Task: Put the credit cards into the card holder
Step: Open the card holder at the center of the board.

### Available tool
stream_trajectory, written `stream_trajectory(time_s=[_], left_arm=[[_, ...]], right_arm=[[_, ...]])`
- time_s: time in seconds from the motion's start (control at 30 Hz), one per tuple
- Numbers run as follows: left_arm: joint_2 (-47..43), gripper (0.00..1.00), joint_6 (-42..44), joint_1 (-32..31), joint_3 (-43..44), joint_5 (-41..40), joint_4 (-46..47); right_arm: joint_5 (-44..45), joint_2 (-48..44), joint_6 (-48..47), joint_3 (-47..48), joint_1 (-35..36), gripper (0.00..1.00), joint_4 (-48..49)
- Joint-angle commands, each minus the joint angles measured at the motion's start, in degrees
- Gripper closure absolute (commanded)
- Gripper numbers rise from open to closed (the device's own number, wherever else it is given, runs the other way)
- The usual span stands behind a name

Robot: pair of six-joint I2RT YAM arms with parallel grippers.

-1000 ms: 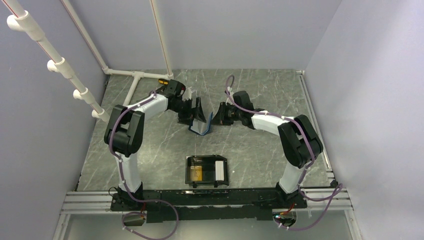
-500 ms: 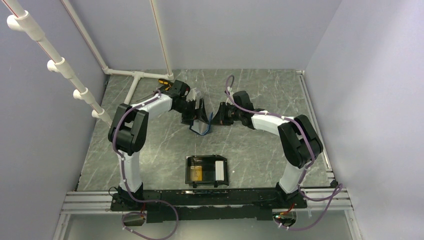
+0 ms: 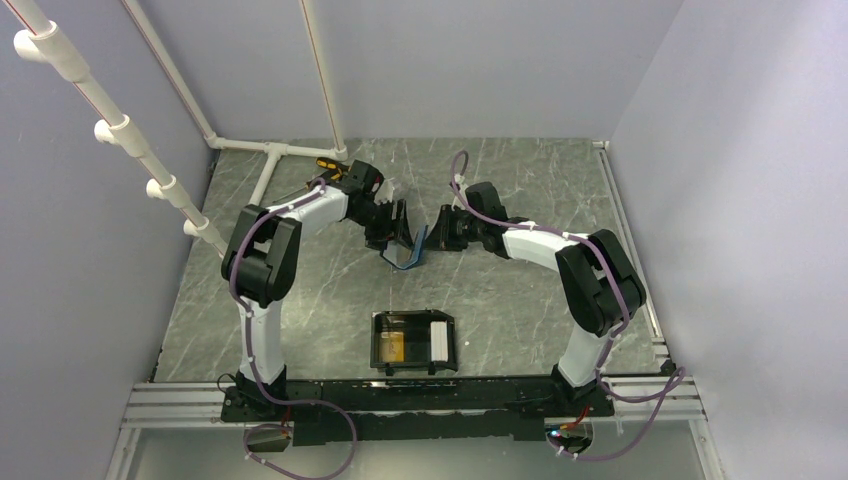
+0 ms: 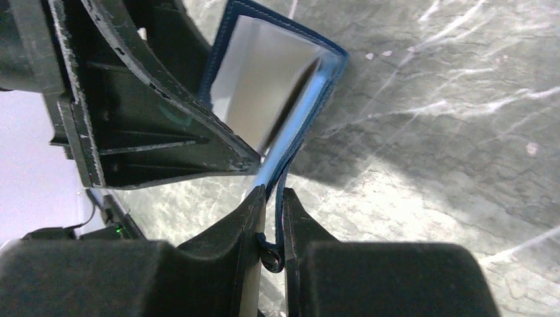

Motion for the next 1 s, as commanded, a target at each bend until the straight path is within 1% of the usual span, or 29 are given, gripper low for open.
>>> stream_trajectory(time_s=[0.0, 0.13, 0.2, 0.37, 0.47, 0.5, 0.53, 0.6, 0.7, 0.77, 0.83, 0.97], left_arm=[[0.6, 0.35, 1.1, -0.2, 1.9, -4.2, -2.3], [0.2, 0.45, 1.3, -0.1, 1.8, -4.3, -2.7], [0.0, 0.48, 1.6, -0.1, 1.8, -4.7, -3.1], [-0.9, 0.54, 2.1, 0.4, 1.6, -4.9, -3.6], [-1.3, 0.58, 2.1, 0.7, 1.2, -4.1, -3.2], [-1.3, 0.59, 2.1, 0.7, 1.2, -3.8, -3.2], [-1.3, 0.61, 2.2, 0.7, 1.2, -3.4, -3.2], [-1.4, 0.64, 2.1, 0.7, 1.1, -2.9, -3.0], [-1.5, 0.66, 2.1, 0.7, 1.0, -2.4, -2.7], [-1.4, 0.68, 2.1, 0.7, 1.1, -2.4, -2.9], [-1.2, 0.72, 2.1, 0.7, 1.2, -2.6, -3.1], [-1.0, 0.75, 2.0, 0.7, 1.2, -3.1, -3.4]], right_arm=[[3.7, -2.0, -2.3, 1.3, 0.3, 1.00, -1.6], [5.0, -1.5, -3.4, 2.1, 0.3, 1.00, -4.0], [5.7, -1.5, -3.5, 2.0, 0.2, 1.00, -4.4], [7.1, -1.6, -3.7, 1.5, -0.2, 1.00, -4.6], [8.3, -1.8, -4.7, 1.6, -0.3, 1.00, -7.0], [8.7, -2.0, -5.0, 1.6, -0.2, 0.97, -7.2], [9.2, -2.1, -5.3, 1.9, -0.1, 0.91, -7.7], [9.8, -2.2, -5.9, 2.7, 0.4, 0.85, -8.5], [9.6, -2.1, -5.7, 3.5, 1.2, 0.73, -8.1], [9.2, -1.7, -5.2, 4.1, 1.6, 0.68, -7.7], [9.4, -1.5, -4.5, 4.4, 1.9, 0.63, -7.1], [9.9, -1.6, -3.6, 4.2, 2.0, 0.53, -6.3]])
